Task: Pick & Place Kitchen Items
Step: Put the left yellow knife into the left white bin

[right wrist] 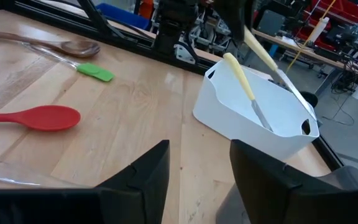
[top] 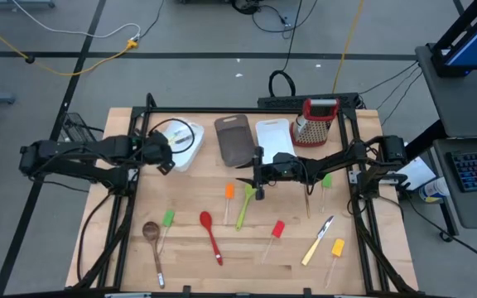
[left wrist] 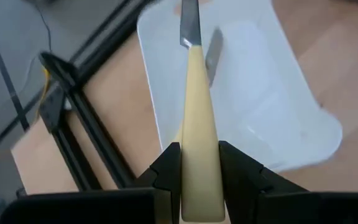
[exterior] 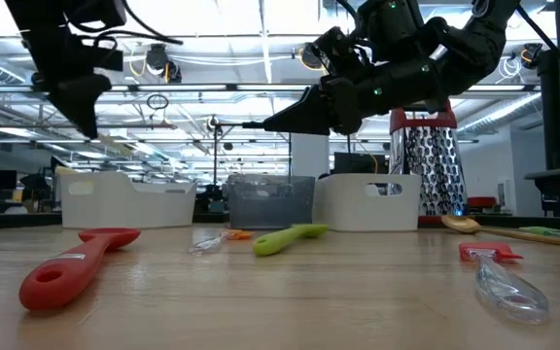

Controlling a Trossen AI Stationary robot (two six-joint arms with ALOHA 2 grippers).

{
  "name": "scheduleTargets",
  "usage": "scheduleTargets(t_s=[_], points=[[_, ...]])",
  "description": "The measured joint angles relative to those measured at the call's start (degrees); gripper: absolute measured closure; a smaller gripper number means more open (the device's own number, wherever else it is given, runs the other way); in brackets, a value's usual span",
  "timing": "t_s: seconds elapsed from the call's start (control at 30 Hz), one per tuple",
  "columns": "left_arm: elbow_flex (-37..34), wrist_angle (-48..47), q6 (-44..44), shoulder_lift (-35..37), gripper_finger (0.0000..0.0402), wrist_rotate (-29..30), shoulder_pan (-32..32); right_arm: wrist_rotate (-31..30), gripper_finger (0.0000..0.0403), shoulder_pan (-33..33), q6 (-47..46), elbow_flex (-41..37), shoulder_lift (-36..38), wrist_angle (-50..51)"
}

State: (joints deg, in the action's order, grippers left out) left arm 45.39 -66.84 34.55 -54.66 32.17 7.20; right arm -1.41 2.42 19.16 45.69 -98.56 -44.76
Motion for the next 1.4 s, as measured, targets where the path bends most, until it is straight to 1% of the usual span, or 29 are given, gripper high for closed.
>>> scheduleTargets(t_s=[0.13,0.33,0.5,0.67,0.83,0.93,1.17,1.4], points=[[0.0,-1.2,0.3,0.0,0.0322,-3.3,-0.1,0.0,0.0243,0.0,0.0,0.0,0.0,0.0],[0.0,-0.9,0.3,-0.1,0.0322,-3.5,0.0,0.0,0.0241,0.0,0.0,0.0,0.0,0.0],[0.0,-0.3,0.3,-0.1,0.0321,-6.3,0.0,0.0,0.0243,0.1,0.0,0.0,0.0,0.0],[0.0,1.4,0.0,-0.1,0.0321,-6.4,0.0,0.0,0.0241,0.1,1.5,0.0,0.0,0.0],[0.0,5.3,-0.4,-0.3,0.0321,-6.2,0.0,0.0,0.0243,0.1,1.6,0.0,0.0,0.0],[0.0,6.1,-1.6,-2.1,0.0321,-6.3,0.0,0.0,0.0242,0.1,1.6,0.0,0.0,0.0],[0.0,5.4,-1.6,-9.3,0.0321,-6.7,0.1,0.0,0.0243,0.1,1.5,0.0,0.0,0.0],[0.0,5.7,-3.4,-14.2,0.0321,-6.5,3.4,0.0,0.0244,0.1,1.5,0.0,0.0,0.4]])
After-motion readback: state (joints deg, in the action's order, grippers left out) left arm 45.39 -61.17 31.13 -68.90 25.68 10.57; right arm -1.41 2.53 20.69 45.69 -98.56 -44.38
